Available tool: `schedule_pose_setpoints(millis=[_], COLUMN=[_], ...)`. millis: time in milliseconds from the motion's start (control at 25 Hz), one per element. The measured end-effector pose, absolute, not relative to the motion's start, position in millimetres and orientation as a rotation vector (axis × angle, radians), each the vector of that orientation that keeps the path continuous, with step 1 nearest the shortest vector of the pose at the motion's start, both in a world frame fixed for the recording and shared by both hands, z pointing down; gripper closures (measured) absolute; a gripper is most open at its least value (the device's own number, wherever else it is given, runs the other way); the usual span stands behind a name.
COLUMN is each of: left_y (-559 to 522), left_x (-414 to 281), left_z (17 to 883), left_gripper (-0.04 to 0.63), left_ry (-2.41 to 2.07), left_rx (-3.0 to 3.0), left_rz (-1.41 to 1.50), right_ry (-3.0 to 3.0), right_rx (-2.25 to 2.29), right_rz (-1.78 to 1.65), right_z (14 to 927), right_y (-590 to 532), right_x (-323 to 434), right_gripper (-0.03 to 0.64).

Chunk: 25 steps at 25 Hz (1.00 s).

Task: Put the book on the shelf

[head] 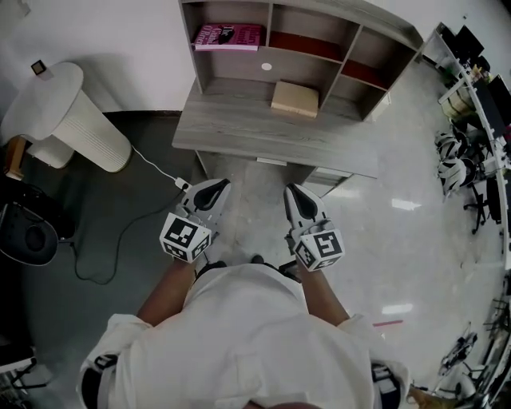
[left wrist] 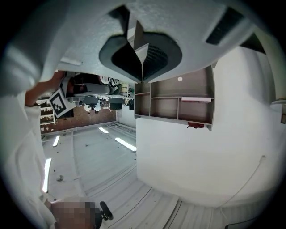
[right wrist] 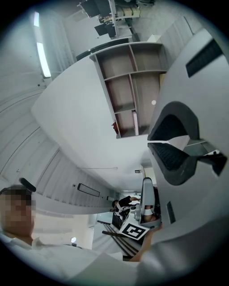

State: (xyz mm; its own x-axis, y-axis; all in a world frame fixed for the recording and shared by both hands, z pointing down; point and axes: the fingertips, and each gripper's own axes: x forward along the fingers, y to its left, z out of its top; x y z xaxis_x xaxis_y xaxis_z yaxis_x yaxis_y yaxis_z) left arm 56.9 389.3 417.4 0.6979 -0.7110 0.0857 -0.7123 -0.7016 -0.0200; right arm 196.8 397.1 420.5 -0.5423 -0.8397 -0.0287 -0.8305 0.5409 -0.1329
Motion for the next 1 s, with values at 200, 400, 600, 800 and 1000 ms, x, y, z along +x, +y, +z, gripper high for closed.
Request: schedule_pose_setpoints(millis=[200, 400, 600, 800, 1000], left_y=[392, 407, 421, 431, 437], left_x=[29, 0, -22, -48, -67], left_z=[408, 420, 431, 452, 459], left_gripper=[0.573, 0.573, 0.572, 0.573, 0.572], left_ry=[-1.137, -1.053, -0.971, -0.93, -0.914], left_rx=[2.893, 2.875, 2.883, 2.823, 2.81], left_rz=[0.081, 0.088, 0.098, 0.128, 0.134], right_ry=[2.69, 2.719, 2.716, 2.717, 2.75], right_rx=[-1.45, -1.464, -1.51, -1.55, -1.541], right_rz=[-0.171, -0.168, -0.182, -0.228, -0.229], right_z=[411, 410, 417, 425, 427], right_y=[399, 409, 415, 419, 421], right_x=[173, 148, 134, 122, 106], right_gripper=[0.593, 0.593, 0.592, 0.592, 0.592])
